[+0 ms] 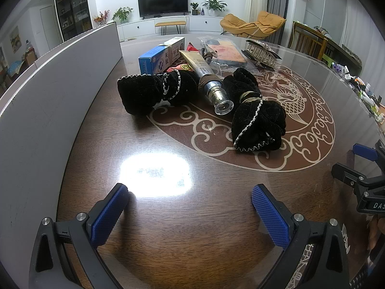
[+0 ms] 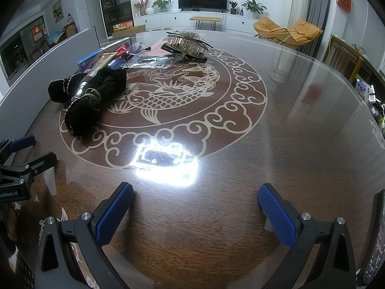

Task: Organize objects

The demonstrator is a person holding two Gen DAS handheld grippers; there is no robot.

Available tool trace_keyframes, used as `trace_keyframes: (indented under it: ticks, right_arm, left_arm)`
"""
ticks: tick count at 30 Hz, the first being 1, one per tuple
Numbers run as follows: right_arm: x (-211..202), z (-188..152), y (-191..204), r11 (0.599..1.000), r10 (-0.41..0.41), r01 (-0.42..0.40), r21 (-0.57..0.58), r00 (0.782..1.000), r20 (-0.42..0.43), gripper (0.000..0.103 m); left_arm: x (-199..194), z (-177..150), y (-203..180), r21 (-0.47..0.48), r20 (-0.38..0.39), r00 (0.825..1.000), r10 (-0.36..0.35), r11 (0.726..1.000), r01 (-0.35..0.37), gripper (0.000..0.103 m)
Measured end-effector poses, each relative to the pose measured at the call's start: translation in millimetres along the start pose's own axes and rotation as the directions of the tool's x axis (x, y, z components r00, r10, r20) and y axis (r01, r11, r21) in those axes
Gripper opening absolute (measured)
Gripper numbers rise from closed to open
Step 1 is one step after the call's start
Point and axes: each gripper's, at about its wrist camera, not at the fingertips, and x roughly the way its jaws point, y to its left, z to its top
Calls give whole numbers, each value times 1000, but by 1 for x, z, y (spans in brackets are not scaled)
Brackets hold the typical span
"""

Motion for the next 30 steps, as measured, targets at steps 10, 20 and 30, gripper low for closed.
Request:
trace_keyframes:
  ticks: [10,20,30]
  right_arm:
    - [0,0,0,1000,0,0,0,1000,0,103]
    - [0,0,0,1000,-1,1,1,1000,0,103]
    - [1,0,0,1000,-1,1,1,1000,1,103]
  left_arm:
    - [0,0,0,0,0,1000,0,1000,0,103]
    - [0,0,0,0,-1,1000,0,1000,0,103]
    - [-4,-7,3,25,-16,1000,-13,1000,14,103]
